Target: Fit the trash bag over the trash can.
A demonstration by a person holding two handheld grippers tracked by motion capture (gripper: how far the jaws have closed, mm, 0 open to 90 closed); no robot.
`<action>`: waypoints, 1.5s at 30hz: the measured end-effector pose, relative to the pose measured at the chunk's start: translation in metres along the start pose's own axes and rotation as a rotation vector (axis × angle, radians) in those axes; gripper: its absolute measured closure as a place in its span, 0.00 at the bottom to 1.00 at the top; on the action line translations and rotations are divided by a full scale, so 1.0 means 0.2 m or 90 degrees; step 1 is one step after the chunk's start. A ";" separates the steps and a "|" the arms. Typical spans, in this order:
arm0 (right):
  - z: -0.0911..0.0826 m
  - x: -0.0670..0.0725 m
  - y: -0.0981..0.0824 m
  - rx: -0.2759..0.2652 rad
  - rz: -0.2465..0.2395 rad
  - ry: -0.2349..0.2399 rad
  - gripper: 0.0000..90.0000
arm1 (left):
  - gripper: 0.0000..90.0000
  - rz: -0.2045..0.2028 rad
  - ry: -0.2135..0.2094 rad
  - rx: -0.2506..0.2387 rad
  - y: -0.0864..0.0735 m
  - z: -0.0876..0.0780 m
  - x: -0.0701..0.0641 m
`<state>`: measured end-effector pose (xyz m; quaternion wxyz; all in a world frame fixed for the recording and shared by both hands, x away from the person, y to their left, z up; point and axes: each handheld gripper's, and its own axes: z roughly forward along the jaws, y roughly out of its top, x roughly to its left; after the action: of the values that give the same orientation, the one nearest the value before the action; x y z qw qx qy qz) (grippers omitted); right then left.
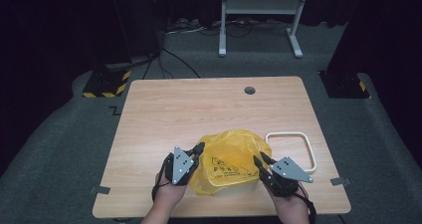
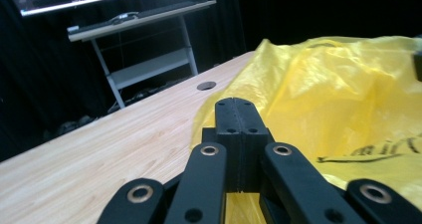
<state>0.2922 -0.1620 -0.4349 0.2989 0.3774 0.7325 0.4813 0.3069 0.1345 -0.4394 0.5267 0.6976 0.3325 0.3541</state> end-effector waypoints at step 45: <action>-0.08 -0.07 0.01 -0.043 0.000 -0.054 0.80 | 0.84 -0.144 0.078 0.030 -0.14 -0.18 -0.08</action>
<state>0.2875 -0.1810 -0.4267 0.3422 0.3869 0.7025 0.4896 0.2664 0.1452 -0.4615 0.5258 0.6448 0.4486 0.3263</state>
